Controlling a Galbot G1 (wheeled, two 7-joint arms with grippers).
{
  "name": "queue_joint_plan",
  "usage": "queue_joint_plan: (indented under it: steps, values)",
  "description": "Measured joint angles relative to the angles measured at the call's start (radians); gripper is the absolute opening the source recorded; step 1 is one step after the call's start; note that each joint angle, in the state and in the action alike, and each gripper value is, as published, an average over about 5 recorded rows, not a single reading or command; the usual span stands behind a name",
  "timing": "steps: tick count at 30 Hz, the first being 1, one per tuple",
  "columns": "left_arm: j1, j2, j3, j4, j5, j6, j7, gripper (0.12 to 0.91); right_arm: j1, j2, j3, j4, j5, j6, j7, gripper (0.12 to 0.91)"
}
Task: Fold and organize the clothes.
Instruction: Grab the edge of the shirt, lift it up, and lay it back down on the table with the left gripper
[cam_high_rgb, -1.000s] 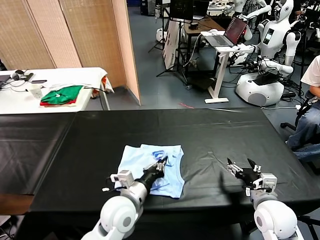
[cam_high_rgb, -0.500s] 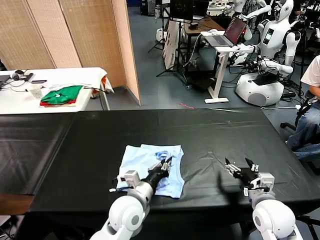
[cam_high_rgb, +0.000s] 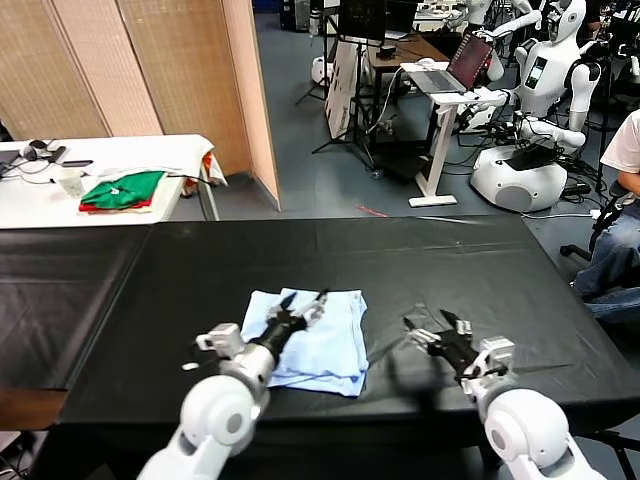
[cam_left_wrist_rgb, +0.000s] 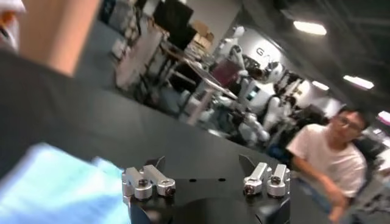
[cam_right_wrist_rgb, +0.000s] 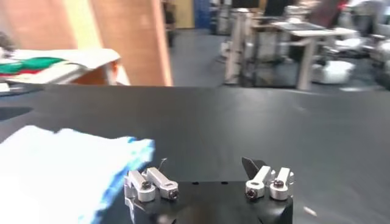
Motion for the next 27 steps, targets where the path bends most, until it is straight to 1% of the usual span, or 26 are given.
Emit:
queue_joint_plan:
  steps: [4, 8, 10, 12, 14, 16, 19, 24, 27]
  values:
    - [0.039, 0.063, -0.062, -0.005, 0.042, -0.01, 0.013, 0.907, 0.049, 0.027, -0.073, -0.047, -0.081, 0.016, -0.015, 0.907]
    - [0.087, 0.086, -0.118, 0.004, 0.022, -0.006, -0.001, 0.907, 0.091, 0.048, -0.126, -0.105, -0.169, -0.019, -0.036, 0.907]
    - [0.107, 0.089, -0.141, 0.01, 0.016, -0.004, -0.006, 0.907, 0.099, 0.049, -0.136, -0.125, -0.201, -0.05, -0.029, 0.907]
    - [0.122, 0.09, -0.159, 0.017, 0.02, -0.004, -0.006, 0.907, 0.1, 0.047, -0.139, -0.134, -0.223, -0.074, -0.014, 0.907]
    - [0.134, 0.09, -0.172, 0.023, 0.026, -0.005, -0.003, 0.907, 0.098, 0.043, -0.136, -0.136, -0.235, -0.08, -0.001, 0.907]
    - [0.143, 0.088, -0.181, 0.03, 0.024, -0.005, -0.001, 0.907, 0.093, 0.041, -0.128, -0.135, -0.228, -0.067, 0.003, 0.907]
    - [0.153, 0.081, -0.192, 0.044, 0.012, -0.004, 0.01, 0.907, 0.081, 0.047, -0.105, -0.119, -0.18, -0.034, 0.004, 0.907]
    - [0.152, 0.064, -0.202, 0.08, 0.01, -0.016, 0.052, 0.907, 0.051, 0.053, -0.034, -0.062, -0.071, -0.013, 0.014, 0.907]
    - [0.147, 0.051, -0.206, 0.107, -0.002, -0.026, 0.069, 0.907, 0.031, 0.046, 0.014, -0.034, -0.027, -0.013, 0.022, 0.907]
